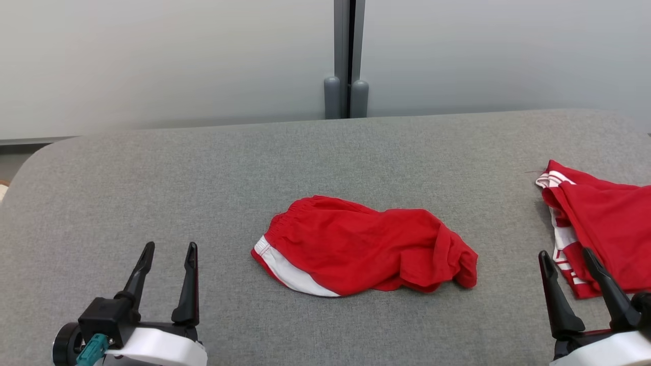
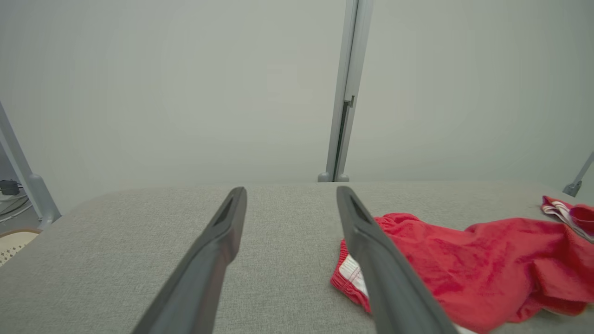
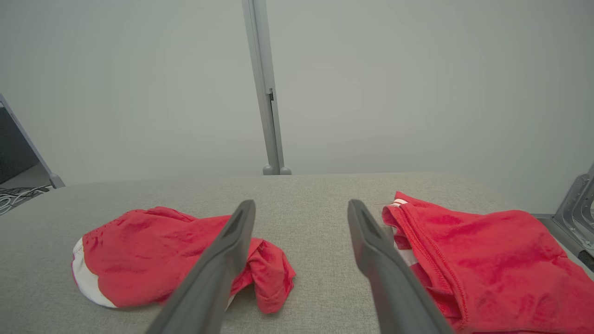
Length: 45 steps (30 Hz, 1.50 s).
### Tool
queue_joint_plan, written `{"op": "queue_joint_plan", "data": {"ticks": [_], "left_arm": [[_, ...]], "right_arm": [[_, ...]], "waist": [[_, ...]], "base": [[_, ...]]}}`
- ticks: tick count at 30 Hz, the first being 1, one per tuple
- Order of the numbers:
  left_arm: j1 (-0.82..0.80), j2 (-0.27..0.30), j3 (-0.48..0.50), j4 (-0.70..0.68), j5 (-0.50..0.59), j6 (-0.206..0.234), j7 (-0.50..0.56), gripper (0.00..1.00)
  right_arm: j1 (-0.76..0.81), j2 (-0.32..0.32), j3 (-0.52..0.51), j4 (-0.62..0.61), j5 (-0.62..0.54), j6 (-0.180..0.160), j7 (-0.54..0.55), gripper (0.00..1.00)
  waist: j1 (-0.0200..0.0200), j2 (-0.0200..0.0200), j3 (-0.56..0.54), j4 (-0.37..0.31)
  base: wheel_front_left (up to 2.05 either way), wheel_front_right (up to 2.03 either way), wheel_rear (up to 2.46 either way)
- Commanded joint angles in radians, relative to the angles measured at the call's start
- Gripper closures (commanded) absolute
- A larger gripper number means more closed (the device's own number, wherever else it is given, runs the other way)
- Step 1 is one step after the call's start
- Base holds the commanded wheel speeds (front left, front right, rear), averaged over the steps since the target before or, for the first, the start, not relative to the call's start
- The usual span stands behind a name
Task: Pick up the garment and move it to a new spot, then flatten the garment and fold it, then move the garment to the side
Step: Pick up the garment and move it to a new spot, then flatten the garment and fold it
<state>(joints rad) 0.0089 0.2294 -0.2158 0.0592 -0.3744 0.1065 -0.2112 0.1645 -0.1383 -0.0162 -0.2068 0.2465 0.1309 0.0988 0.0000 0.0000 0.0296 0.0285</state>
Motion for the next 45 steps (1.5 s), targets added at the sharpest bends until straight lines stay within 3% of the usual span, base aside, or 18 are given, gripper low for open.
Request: {"op": "queue_joint_plan", "data": {"ticks": [1,24,32,38,39,40,41,45], "left_arm": [[0.007,0.008,-0.004,-0.009,0.006,0.003,0.005,0.00],[-0.032,0.015,-0.022,-0.019,0.003,0.012,0.012,0.00],[-0.090,-0.009,-0.067,-0.031,0.025,-0.001,0.005,0.00],[-0.135,-0.029,-0.086,-0.036,0.033,-0.011,-0.012,0.00],[-0.145,-0.033,-0.088,-0.038,0.033,-0.012,-0.017,0.00],[-0.154,-0.035,-0.090,-0.039,0.035,-0.014,-0.019,0.00],[-0.161,-0.039,-0.092,-0.042,0.037,-0.016,-0.022,0.00],[-0.186,-0.049,-0.099,-0.049,0.049,-0.016,-0.035,0.00]], "right_arm": [[0.011,0.000,0.000,-0.009,-0.001,0.000,0.010,0.00],[0.007,0.008,0.016,-0.011,0.011,0.000,0.045,0.00],[-0.026,0.021,0.137,0.146,0.080,0.000,0.041,0.00],[-0.106,0.041,0.171,0.278,0.135,0.000,0.011,0.00],[-0.121,0.043,0.166,0.291,0.141,0.000,0.005,0.04],[-0.137,0.039,0.155,0.303,0.138,0.000,0.001,0.79],[-0.149,0.038,0.143,0.310,0.142,0.000,-0.004,1.00],[-0.186,0.002,0.108,0.285,0.120,0.000,-0.028,1.00]], "waist": [[0.0000,0.0000,-0.009,0.004],[0.0000,0.0000,0.002,0.031],[0.0000,0.0000,0.067,0.093],[0.0000,0.0000,0.123,0.139],[0.0000,0.0000,0.132,0.145],[0.0000,0.0000,0.141,0.150],[0.0000,0.0000,0.150,0.156],[0.0000,0.0000,0.171,0.172]], "base": [[0.00,0.00,0.00],[0.00,0.00,0.00],[0.00,0.00,0.00],[0.00,0.00,0.00],[0.00,0.00,0.00],[0.00,0.00,0.00],[0.00,0.00,0.00],[0.00,0.00,0.00]]}}
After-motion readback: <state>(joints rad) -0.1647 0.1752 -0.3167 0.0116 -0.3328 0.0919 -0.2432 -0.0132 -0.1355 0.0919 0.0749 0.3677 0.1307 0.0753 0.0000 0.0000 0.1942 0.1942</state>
